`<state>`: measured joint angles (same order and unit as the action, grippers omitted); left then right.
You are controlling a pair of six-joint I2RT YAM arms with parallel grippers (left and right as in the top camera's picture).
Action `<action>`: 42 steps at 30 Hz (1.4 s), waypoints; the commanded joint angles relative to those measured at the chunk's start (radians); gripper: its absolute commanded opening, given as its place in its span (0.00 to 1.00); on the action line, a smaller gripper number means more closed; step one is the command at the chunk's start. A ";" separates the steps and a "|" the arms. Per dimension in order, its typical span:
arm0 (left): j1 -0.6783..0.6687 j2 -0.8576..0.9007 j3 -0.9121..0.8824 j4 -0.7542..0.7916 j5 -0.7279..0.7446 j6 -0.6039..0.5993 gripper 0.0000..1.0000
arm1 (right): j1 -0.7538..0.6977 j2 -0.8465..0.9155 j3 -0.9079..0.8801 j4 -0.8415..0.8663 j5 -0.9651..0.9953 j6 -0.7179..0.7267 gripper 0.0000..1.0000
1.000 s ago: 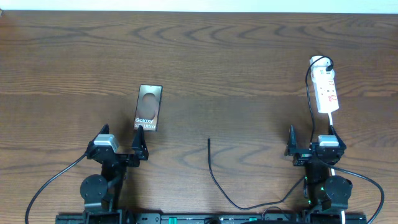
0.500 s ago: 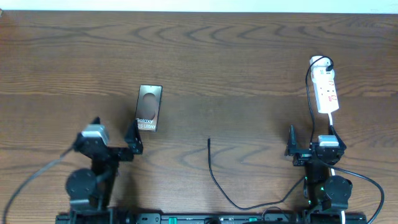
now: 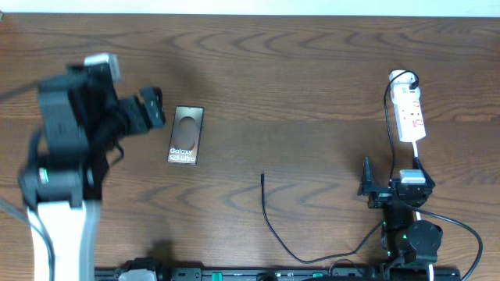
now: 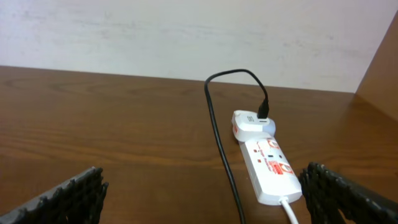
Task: Plug charger to phone and switch on socket
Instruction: 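Move the left gripper over the Galaxy S25 Ultra phone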
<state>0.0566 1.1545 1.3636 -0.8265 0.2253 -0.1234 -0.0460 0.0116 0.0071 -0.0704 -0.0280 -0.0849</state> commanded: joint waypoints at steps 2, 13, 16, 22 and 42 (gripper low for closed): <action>-0.003 0.215 0.227 -0.179 -0.010 0.045 0.98 | 0.004 -0.007 -0.002 -0.005 0.002 -0.010 0.99; -0.003 0.455 0.266 -0.235 0.002 0.037 0.98 | 0.004 -0.007 -0.002 -0.005 0.003 -0.010 0.99; -0.003 0.486 0.266 -0.249 0.002 0.037 0.57 | 0.004 -0.007 -0.002 -0.005 0.002 -0.010 0.99; -0.003 0.499 0.266 -0.245 0.002 0.037 0.98 | 0.004 -0.007 -0.002 -0.005 0.002 -0.010 0.99; -0.042 0.570 0.266 -0.279 -0.080 0.168 0.98 | 0.004 -0.006 -0.002 -0.005 0.002 -0.010 0.99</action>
<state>0.0212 1.6711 1.6127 -1.0870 0.1555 0.0048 -0.0463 0.0116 0.0071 -0.0704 -0.0280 -0.0849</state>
